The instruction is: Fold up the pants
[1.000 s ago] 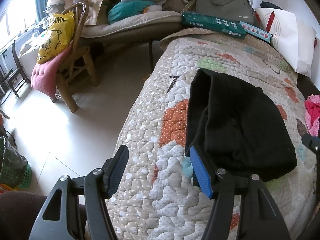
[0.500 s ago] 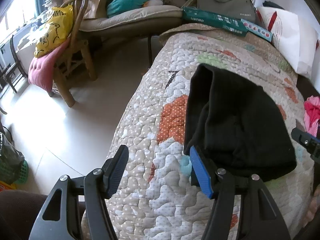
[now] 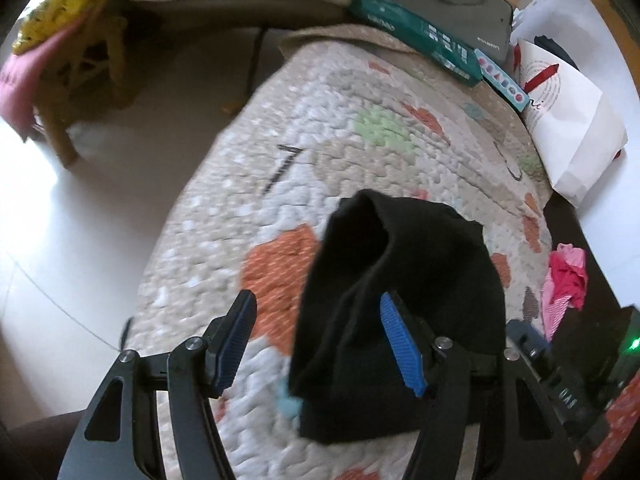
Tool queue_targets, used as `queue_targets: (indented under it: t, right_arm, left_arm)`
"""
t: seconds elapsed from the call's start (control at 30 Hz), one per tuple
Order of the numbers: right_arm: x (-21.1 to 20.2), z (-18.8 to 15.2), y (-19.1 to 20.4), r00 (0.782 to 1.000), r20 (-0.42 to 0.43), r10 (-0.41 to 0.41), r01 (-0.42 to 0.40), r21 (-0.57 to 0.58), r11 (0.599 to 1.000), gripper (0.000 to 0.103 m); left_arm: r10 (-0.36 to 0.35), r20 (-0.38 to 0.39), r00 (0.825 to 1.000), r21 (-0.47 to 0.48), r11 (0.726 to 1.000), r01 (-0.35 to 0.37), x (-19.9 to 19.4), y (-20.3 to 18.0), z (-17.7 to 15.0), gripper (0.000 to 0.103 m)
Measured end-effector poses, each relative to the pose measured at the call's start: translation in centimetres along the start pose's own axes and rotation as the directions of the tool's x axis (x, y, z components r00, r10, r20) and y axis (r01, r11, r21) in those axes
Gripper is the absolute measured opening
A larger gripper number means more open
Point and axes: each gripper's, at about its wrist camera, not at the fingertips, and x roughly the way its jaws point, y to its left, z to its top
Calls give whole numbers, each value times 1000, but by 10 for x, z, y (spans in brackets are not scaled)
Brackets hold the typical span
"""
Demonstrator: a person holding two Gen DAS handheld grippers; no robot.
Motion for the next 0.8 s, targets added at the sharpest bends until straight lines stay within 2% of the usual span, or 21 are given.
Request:
queue_targets:
  t: [0.13,0.27,0.37,0.5,0.6,0.67,0.8]
  right_arm:
    - [10,-2,-9,999,-19,50,-49,48,998,83]
    - [21,-1,-20,993,-32,114,-109,122,987,85]
    - [28,3,-24,989,-37,140,-133,155,979,86]
    - [37,10,-23,987,-38,157,-149,160,976,86]
    - [47,16,-23,981,-39,189,-179,174,968,86]
    - [53,19,-24,978,-41,203,-192,183,964,86]
    - [64,24,-23,969,-42,243,-229,216,949,86]
  left_arm:
    - [-80,-13,997,-12,997,80,15,-3,0,66]
    - [-128,-35,991,-17,992,128,28,5,-7,71]
    - [-190,-44,981,-62,980,188,35,14,-10,73]
    - [-256,-60,965,-32,967,254,39,7,-9,73]
    - [-256,-65,964,7,966,257,44,-2,-11,79]
    - [-273,-73,959,25,961,275,48,-7,-11,87]
    - [-285,-82,955,24,957,288,50,-10,-10,88]
